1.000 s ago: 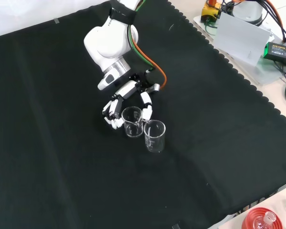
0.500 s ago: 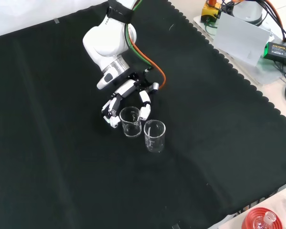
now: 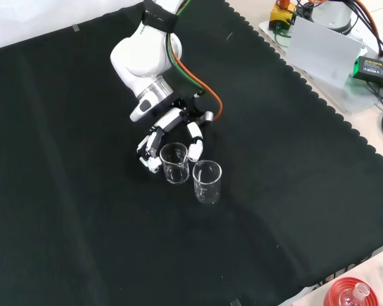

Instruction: Pick up the beaker on the right.

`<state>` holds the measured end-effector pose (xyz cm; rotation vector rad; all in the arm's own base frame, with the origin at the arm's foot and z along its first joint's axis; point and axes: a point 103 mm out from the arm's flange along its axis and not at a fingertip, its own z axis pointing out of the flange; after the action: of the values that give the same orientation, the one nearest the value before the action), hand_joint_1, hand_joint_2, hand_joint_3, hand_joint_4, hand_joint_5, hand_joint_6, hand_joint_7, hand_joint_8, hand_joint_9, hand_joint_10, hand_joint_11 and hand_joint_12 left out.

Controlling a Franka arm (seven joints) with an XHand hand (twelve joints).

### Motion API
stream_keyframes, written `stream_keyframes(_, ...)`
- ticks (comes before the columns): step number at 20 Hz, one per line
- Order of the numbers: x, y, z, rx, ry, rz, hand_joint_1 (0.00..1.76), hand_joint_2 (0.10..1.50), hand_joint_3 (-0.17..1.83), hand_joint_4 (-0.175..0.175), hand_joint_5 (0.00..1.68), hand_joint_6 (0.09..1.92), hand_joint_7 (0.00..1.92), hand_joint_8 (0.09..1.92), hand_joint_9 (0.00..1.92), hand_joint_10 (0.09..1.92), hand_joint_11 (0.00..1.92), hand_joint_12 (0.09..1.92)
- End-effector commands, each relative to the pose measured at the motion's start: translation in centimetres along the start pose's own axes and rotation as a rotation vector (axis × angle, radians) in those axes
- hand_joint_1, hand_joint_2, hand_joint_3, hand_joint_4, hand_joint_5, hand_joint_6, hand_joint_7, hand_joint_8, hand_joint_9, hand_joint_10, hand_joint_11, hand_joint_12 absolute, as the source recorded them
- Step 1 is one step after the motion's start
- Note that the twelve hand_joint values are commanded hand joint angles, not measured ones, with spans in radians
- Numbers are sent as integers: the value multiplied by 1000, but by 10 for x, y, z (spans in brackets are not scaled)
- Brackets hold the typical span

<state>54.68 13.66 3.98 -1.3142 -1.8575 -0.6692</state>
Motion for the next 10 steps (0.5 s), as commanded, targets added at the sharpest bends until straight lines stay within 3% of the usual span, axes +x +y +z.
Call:
stream_keyframes(1, 6, 6, 13, 4, -14, 4, 1021, 438, 733, -37, 400, 746, 497, 579, 544, 575, 100, 1342)
stream_keyframes(5, 4, 6, 12, -21, 0, 6, 1017, 447, 729, -35, 431, 757, 506, 583, 552, 579, 105, 1343)
stream_keyframes(7, 2, 2, 6, -64, 1, 21, 997, 512, 693, -20, 618, 807, 590, 585, 608, 577, 149, 1337)
stream_keyframes(9, 3, 0, 2, -121, -9, 40, 1055, 709, 510, 108, 1008, 749, 838, 582, 762, 568, 314, 1299)
stream_keyframes(10, 3, -2, -2, -134, -8, 43, 1086, 724, 501, 142, 1147, 666, 996, 553, 869, 543, 450, 1240)
